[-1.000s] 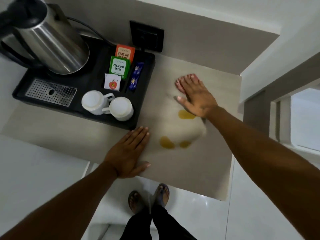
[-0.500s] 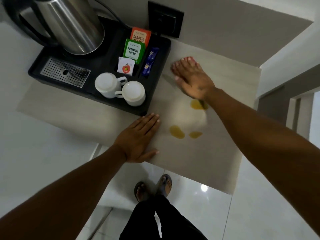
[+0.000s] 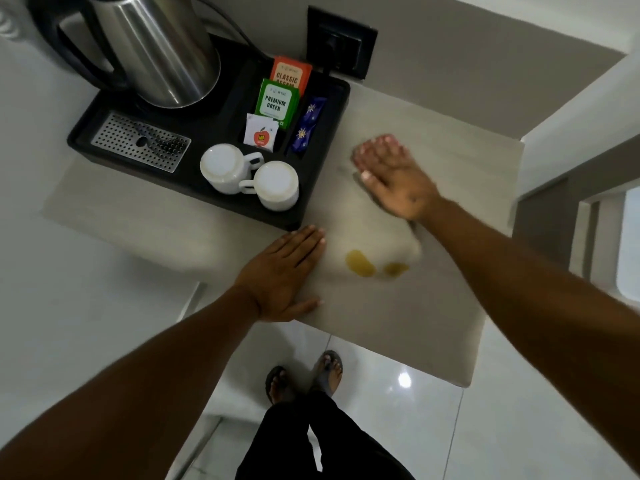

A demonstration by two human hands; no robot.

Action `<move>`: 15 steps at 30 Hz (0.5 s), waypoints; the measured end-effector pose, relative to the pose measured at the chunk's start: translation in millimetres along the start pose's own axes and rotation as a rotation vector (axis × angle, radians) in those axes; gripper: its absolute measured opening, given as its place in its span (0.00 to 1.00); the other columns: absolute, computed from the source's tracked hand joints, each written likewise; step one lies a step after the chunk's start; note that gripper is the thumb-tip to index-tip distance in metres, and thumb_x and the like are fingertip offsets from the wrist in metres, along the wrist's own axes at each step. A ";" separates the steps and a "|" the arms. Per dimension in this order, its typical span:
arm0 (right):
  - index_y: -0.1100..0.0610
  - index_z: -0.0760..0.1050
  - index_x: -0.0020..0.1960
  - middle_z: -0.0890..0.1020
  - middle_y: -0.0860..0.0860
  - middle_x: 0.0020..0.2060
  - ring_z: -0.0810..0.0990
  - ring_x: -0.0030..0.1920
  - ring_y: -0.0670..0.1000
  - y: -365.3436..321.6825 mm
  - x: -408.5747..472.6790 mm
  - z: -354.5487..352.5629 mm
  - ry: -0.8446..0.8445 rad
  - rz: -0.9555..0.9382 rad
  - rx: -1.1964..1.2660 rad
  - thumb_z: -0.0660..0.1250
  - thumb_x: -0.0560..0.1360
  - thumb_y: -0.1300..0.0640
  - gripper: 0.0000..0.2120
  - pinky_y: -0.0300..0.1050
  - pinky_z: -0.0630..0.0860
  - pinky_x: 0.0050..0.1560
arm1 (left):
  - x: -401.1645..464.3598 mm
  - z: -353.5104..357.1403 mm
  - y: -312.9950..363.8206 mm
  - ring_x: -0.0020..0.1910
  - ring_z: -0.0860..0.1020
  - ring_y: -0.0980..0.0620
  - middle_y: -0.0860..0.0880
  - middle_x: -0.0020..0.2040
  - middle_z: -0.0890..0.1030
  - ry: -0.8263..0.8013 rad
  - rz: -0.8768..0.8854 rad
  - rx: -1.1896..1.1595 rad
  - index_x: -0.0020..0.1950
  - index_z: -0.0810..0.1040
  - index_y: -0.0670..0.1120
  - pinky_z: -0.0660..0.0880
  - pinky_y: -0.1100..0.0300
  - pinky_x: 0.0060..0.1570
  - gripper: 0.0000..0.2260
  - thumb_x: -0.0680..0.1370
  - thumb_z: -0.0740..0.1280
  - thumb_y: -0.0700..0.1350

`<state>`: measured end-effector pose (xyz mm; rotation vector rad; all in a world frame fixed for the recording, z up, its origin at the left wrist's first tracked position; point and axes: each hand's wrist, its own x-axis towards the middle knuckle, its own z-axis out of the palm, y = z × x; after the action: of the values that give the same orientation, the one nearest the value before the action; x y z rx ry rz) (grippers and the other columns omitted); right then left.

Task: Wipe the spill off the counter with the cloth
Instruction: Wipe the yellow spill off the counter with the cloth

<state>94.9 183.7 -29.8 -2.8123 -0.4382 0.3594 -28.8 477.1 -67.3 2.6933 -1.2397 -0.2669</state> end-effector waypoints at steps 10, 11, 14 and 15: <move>0.47 0.49 0.81 0.49 0.53 0.82 0.44 0.82 0.56 41.3 -142.5 15.1 0.047 0.107 -0.012 0.44 0.81 0.37 0.31 0.59 0.45 0.80 | 1.2 3.6 -1.0 0.84 0.45 0.43 0.39 0.84 0.52 0.033 0.000 0.007 0.83 0.49 0.38 0.48 0.46 0.82 0.44 0.80 0.56 0.69; 0.49 0.50 0.82 0.49 0.53 0.82 0.44 0.82 0.57 47.0 -127.5 8.3 0.053 0.163 -0.001 0.42 0.80 0.36 0.33 0.59 0.45 0.80 | 1.6 3.7 -1.0 0.84 0.45 0.43 0.39 0.84 0.52 0.032 0.002 0.005 0.83 0.49 0.38 0.48 0.46 0.82 0.44 0.80 0.56 0.69; 0.51 0.54 0.82 0.52 0.55 0.82 0.46 0.81 0.59 37.7 -80.3 0.6 0.099 0.273 0.014 0.43 0.79 0.34 0.36 0.60 0.45 0.79 | 1.0 3.5 -1.7 0.84 0.45 0.43 0.39 0.84 0.51 0.028 0.008 0.008 0.83 0.48 0.39 0.49 0.46 0.82 0.44 0.80 0.55 0.69; 0.52 0.55 0.82 0.54 0.56 0.82 0.47 0.81 0.60 29.3 -69.9 2.3 0.118 0.281 0.012 0.45 0.81 0.35 0.34 0.59 0.46 0.79 | 1.2 2.0 -1.9 0.84 0.45 0.43 0.39 0.84 0.52 0.022 0.008 0.009 0.83 0.48 0.39 0.49 0.46 0.82 0.44 0.80 0.55 0.69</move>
<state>37.3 134.5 -26.8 -2.8664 -0.0140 0.2481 -27.1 477.3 -69.8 2.6910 -1.2479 -0.2303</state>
